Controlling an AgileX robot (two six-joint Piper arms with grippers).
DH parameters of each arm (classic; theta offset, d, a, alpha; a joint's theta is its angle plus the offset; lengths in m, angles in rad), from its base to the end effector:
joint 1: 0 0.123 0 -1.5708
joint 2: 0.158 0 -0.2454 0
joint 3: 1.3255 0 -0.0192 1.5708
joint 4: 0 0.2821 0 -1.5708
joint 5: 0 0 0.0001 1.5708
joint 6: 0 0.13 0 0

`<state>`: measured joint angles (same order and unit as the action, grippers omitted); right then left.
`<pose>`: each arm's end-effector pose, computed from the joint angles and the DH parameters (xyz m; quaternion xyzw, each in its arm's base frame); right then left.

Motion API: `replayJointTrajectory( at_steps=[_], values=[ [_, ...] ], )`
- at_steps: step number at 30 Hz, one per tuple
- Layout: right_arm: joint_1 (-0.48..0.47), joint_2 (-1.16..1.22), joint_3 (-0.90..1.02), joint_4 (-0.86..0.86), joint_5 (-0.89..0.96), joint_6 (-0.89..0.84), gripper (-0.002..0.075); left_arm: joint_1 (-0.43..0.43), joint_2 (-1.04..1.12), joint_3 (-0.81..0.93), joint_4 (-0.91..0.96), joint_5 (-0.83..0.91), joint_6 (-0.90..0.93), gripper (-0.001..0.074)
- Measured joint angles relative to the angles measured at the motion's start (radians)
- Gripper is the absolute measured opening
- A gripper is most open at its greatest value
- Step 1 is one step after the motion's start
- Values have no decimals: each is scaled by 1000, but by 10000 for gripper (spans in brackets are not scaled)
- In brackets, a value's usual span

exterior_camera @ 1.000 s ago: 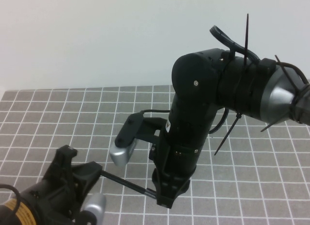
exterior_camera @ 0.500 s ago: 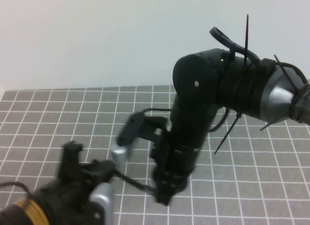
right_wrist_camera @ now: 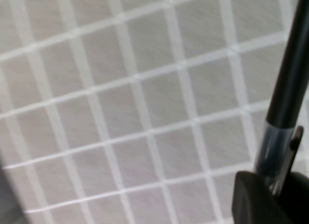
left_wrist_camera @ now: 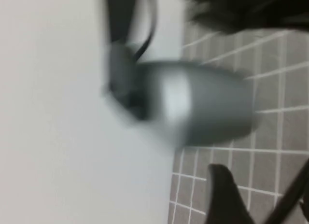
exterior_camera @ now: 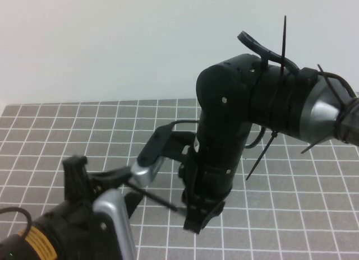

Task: Cap the pen
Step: 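Pick up the pen and its cap, cap the pen, and set it down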

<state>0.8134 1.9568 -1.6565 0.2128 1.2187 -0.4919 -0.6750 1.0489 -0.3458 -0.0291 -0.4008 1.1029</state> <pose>0.2735 0.3267 0.1660 -0.5789 0.8061 0.1117 0.0519 0.2203 -0.1744 0.1772 0.5959 0.5017 0.1293 0.6136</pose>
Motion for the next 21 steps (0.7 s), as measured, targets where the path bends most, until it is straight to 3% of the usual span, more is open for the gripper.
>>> replayJointTrajectory(
  at_steps=[3, 7, 16, 21],
  values=[
    [-12, 0, 0, -80, 0, 102, 88, 0, 0, 0, -132, -39, 0, 256],
    [-73, 0, 0, -102, 0, 250, 88, 0, 0, 0, -397, -94, 0, 2],
    [-236, 27, 0, -89, -2, 608, 88, 0, 2, -34, -1016, -114, 159, 0],
    [-249, 71, 0, -83, -2, 709, 88, 0, 2, -72, -1322, -114, 299, 0]
  ],
)
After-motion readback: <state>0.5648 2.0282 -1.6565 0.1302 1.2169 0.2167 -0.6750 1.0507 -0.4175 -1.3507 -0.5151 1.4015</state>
